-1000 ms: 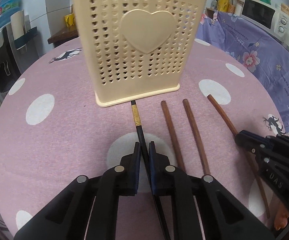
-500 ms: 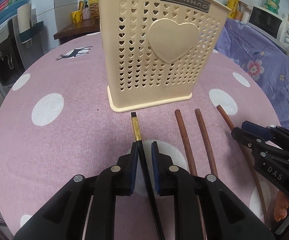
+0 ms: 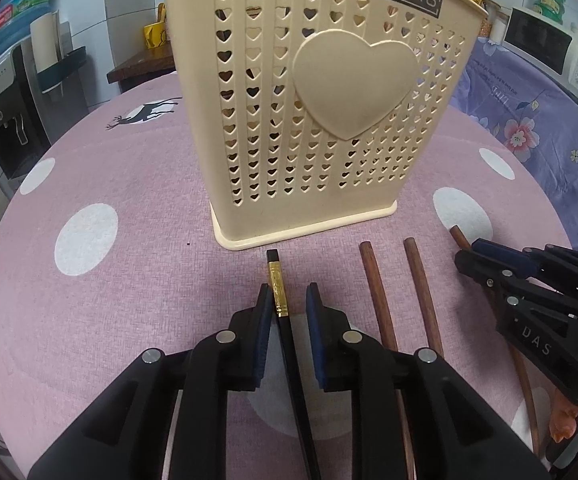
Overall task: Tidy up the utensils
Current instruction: 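Lift both chopsticks off the table with both grippers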
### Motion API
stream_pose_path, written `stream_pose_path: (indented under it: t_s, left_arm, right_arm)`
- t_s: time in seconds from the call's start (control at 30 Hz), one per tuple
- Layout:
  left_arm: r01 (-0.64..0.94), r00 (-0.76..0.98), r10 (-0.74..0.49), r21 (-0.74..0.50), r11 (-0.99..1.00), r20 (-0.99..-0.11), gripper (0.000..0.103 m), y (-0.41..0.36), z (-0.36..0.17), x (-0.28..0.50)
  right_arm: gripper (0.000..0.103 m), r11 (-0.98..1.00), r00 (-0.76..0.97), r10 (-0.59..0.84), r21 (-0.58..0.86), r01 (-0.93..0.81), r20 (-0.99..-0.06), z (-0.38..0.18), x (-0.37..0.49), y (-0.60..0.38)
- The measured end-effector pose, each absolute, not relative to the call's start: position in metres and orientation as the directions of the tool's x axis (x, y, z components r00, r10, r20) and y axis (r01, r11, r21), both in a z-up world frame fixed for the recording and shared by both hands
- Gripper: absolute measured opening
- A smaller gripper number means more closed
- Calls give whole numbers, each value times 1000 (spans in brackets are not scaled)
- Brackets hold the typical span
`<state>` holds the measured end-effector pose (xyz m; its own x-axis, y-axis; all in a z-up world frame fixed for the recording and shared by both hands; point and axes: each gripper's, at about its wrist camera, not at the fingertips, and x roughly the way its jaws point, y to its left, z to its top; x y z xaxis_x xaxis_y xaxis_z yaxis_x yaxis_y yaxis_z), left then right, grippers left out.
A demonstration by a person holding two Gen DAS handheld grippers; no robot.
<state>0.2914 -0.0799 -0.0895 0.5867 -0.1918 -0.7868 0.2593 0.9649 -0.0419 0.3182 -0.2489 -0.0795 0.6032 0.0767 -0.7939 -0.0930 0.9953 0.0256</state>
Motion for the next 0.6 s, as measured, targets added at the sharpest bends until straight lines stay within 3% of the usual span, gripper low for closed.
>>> stream_pose_path:
  t_s: [0.1, 0.43, 0.6]
  left_arm:
    - [249, 592, -186, -41, 968, -785, 9, -79, -90, 292]
    - [241, 586, -212, -82, 967, -782, 9, -76, -87, 293]
    - [243, 639, -260, -131, 961, -724, 8, -62, -62, 278]
  right_arm:
    - [8, 995, 609, 72, 14, -100, -790, -80, 317, -246]
    - [8, 992, 620, 130, 95, -89, -774, -74, 314, -255]
    - [8, 981, 667, 193, 167, -104, -720, -48, 298, -264]
